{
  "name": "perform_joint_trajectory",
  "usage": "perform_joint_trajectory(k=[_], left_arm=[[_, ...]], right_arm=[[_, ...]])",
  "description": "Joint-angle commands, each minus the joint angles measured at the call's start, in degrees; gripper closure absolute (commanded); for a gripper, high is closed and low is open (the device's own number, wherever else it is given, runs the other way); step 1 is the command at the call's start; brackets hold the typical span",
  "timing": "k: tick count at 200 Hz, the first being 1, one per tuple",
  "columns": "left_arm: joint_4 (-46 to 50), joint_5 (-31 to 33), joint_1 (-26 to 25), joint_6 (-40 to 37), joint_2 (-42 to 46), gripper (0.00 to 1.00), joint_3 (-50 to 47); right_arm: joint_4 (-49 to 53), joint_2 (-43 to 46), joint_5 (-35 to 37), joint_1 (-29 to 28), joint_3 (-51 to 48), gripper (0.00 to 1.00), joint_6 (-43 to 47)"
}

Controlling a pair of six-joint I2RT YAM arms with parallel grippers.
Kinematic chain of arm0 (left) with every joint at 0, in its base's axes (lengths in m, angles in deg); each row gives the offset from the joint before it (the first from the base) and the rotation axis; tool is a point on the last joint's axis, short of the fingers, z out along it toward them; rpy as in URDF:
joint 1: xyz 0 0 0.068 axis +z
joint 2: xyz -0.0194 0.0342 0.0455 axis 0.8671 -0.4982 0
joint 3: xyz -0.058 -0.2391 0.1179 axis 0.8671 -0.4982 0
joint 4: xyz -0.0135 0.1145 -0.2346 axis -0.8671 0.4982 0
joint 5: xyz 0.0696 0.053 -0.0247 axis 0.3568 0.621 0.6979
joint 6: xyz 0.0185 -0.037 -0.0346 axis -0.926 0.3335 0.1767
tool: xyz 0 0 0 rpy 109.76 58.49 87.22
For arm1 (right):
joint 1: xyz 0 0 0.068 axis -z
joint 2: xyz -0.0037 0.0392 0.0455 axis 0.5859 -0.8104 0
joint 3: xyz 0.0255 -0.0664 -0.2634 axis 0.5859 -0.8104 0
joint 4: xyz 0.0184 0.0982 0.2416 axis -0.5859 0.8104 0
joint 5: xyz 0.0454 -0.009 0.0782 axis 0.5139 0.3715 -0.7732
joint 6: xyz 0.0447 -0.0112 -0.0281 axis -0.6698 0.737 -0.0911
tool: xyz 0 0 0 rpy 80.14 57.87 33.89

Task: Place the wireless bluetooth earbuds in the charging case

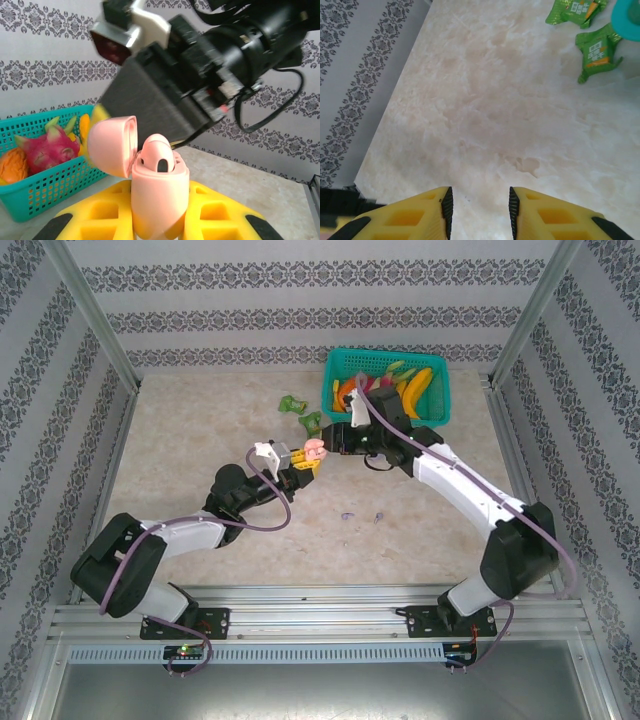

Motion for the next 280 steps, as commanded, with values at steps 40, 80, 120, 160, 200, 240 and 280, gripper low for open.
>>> perform_joint_trajectory(k=[40,80,120,160,200,240,280], left_arm=[[-0.97,1.37,-0.23,1.64,-2.86,1.00,0.53],[-1.08,0.82,-0.22,1.66,-3.24,1.00,0.44],[-1.08,0.15,-0.24,1.97,-3.83,1.00,0.72],[-0.91,-0.44,-0.23,2.08,-4.10,1.00,1.22],[-0.31,-0.33,-0.23,1.82,-4.39,1.00,1.85],[-0.03,0.24,-0.22,1.73,-5.19,1.00,2.25],[-0.55,1.24,-0.27,2.08,-6.00,1.00,2.65]], right_arm=[[-1.09,5.27,1.48,0.06,-2.55,0.62,0.34],[-1.99,4.40,3.06,0.91,-2.20,0.62,-0.92],[-1.79,-0.82,3.43,1.81,2.42,0.62,-0.87],[-1.11,-7.59,1.96,1.51,7.04,0.63,-0.31],[0.37,-9.02,0.65,0.02,7.76,0.64,1.20],[0.26,-4.55,0.49,-0.89,3.64,0.65,1.52],[0.38,-1.11,0.23,-1.35,0.59,0.65,1.23]])
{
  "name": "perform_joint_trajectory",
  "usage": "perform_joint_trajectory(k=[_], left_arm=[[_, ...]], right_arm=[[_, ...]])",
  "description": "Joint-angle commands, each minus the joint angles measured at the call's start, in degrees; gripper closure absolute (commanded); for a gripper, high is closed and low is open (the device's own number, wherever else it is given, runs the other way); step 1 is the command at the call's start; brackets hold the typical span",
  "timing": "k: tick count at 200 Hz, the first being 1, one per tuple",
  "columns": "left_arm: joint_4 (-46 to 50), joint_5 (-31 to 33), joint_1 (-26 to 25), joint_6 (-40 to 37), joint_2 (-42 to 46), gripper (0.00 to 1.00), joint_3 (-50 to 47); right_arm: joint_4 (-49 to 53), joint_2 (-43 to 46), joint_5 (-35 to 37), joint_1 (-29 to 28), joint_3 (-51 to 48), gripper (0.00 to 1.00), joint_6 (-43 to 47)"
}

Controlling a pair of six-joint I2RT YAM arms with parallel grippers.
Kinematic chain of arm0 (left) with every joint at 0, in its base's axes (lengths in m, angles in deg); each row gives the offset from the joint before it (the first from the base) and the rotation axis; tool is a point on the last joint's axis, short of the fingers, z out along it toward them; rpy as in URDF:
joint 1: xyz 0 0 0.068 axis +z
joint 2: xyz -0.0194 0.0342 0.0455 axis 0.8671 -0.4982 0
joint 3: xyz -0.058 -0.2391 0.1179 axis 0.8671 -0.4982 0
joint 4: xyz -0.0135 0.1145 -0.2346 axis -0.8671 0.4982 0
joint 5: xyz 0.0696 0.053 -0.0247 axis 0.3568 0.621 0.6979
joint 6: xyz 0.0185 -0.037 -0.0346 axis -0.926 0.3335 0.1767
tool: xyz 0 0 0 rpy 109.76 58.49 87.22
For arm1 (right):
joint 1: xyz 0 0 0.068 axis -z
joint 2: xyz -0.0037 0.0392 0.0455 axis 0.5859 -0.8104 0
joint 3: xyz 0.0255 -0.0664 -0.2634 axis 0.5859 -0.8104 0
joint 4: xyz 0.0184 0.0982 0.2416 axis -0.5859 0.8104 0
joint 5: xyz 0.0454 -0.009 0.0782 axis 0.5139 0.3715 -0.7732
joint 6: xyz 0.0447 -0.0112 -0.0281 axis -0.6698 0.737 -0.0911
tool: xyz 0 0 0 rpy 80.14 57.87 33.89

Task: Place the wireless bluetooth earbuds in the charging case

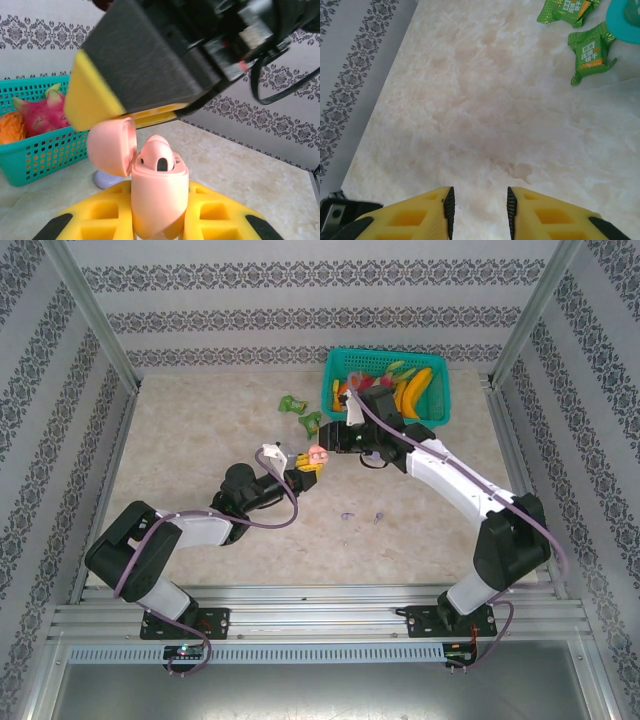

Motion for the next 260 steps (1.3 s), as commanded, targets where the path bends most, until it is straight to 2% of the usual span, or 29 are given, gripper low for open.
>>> perform_joint_trajectory(k=[1,84,161,193,232,260], left_arm=[[-1.43,0.50,-0.29,0.77,-0.64,1.00,2.00],[-0.77,1.18,-0.27,0.07,-0.09,1.00,2.18],[1.05,3.70,0.00,-2.39,0.99,1.00,2.52],[2.07,2.20,0.04,-2.84,0.71,1.00,3.10],[3.24,-0.78,0.04,-3.35,0.66,1.00,3.38],[5.01,-3.69,0.04,-3.65,0.66,1.00,4.02]], right_arm=[[0.34,2.72,-1.33,-0.91,-1.76,0.65,0.97],[-0.34,4.75,-1.52,-0.84,-3.94,0.66,-0.21],[1.39,9.47,-5.60,-1.14,-7.83,0.67,-0.97],[1.57,12.35,-3.68,-0.78,-10.45,0.67,-1.40],[1.00,11.14,-2.98,3.19,-6.16,0.67,-2.60],[3.39,5.41,-3.55,5.14,1.41,0.66,-1.99]])
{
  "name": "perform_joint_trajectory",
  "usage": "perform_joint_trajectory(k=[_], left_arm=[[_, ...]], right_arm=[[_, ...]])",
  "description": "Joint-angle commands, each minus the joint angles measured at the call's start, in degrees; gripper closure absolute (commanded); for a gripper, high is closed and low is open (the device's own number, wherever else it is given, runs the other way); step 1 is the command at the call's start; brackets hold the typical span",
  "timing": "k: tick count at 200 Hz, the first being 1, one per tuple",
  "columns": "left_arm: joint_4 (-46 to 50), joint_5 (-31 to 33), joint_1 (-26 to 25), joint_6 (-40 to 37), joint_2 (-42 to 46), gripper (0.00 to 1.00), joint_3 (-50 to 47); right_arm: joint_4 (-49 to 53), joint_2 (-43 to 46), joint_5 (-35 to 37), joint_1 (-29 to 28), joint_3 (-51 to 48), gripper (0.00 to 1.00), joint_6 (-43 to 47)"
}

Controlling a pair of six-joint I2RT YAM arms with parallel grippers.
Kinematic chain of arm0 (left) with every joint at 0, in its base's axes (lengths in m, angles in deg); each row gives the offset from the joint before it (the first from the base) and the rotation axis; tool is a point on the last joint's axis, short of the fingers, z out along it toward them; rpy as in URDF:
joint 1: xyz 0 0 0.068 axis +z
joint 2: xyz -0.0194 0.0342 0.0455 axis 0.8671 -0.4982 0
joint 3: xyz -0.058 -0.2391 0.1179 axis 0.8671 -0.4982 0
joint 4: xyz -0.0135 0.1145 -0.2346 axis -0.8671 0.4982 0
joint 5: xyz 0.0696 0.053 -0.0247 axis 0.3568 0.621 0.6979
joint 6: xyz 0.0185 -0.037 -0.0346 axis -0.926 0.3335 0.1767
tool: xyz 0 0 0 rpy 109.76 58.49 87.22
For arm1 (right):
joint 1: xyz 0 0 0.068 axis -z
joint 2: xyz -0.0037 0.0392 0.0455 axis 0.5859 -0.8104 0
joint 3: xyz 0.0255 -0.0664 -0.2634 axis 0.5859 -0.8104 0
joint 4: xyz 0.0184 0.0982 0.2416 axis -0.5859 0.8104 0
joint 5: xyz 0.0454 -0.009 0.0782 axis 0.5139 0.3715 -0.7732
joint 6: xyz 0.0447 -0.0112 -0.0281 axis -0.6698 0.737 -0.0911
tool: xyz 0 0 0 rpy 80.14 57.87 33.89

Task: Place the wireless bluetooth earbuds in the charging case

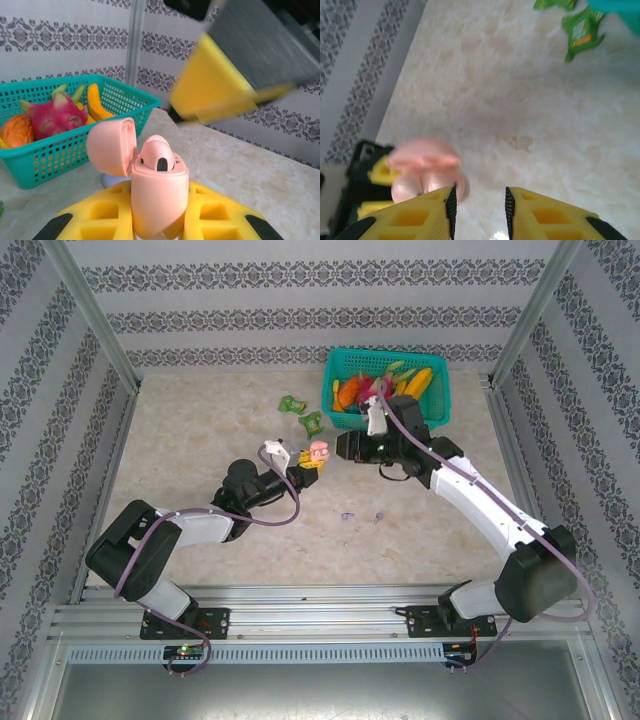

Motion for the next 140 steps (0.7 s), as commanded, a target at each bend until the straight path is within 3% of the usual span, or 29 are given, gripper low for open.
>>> perform_joint_trajectory(k=[1,71,140], left_arm=[[1.63,-4.02,0.04,-1.56,0.88,1.00,1.99],[2.19,-5.13,0.04,-1.20,0.49,1.00,3.13],[1.94,-3.31,0.04,-1.03,-0.54,1.00,3.70]], right_arm=[[0.79,-4.29,0.01,1.21,7.16,0.66,-0.03],[3.19,-18.94,-0.65,-1.00,16.62,0.67,1.75],[4.50,-15.19,1.01,-4.33,12.49,0.68,3.96]])
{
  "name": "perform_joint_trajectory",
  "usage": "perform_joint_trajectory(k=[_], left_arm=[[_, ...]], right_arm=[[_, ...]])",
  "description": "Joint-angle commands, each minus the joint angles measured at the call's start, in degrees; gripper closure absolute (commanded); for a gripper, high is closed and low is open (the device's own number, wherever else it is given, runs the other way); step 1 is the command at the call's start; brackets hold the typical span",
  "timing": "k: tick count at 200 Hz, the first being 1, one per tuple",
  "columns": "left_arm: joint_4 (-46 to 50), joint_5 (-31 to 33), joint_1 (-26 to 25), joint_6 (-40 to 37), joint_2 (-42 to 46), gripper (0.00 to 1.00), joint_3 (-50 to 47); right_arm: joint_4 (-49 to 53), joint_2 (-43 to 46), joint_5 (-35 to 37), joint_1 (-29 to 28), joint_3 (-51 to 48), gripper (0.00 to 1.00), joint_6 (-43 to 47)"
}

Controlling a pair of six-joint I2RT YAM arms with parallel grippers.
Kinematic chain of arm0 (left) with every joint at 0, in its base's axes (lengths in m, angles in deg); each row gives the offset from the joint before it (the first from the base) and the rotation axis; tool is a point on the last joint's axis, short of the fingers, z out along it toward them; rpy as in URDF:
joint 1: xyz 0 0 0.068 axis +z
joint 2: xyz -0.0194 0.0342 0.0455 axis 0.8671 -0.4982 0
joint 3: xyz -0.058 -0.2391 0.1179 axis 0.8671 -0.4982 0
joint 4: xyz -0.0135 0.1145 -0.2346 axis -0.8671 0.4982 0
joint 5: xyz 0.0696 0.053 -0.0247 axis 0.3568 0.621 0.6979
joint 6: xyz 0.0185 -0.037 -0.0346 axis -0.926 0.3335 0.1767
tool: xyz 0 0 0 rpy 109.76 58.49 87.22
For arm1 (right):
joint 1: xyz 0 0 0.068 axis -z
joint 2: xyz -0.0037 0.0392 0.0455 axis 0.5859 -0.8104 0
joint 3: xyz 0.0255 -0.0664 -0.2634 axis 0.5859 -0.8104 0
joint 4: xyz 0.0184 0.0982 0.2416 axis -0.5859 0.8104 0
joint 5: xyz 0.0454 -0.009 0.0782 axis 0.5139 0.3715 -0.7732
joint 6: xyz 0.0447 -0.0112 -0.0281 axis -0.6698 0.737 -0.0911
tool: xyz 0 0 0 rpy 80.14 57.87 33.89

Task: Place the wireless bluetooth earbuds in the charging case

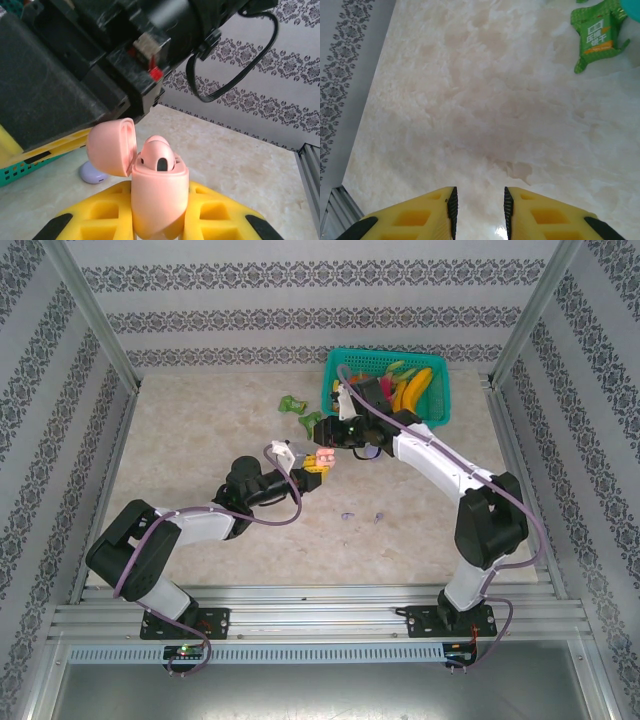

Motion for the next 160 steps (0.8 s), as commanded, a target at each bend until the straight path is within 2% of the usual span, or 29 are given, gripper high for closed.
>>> perform_joint_trajectory(k=[1,65,91,111,136,160], left_arm=[[-2.06,1.16,0.15,-0.26,-0.53,1.00,2.13],[-3.67,3.95,0.15,0.20,-1.20,1.00,1.95],[-3.09,4.05,0.16,0.57,-1.44,1.00,2.09],[-2.81,5.43,0.22,2.29,-1.92,1.00,1.69],[4.16,8.50,0.78,6.93,-2.31,1.00,2.50],[14.88,10.82,2.65,13.85,-3.27,1.00,5.20]], right_arm=[[1.66,4.02,0.51,-1.22,-2.14,0.68,1.96],[-0.14,10.18,0.49,-1.96,-9.77,0.68,0.34],[-1.15,11.50,3.15,-1.52,-11.04,0.68,-0.82],[-2.52,12.55,6.79,0.88,-11.36,0.59,-3.60],[-4.83,14.20,8.27,5.21,-12.90,0.56,-6.84],[-4.38,14.82,8.93,6.70,-14.52,0.54,-6.30]])
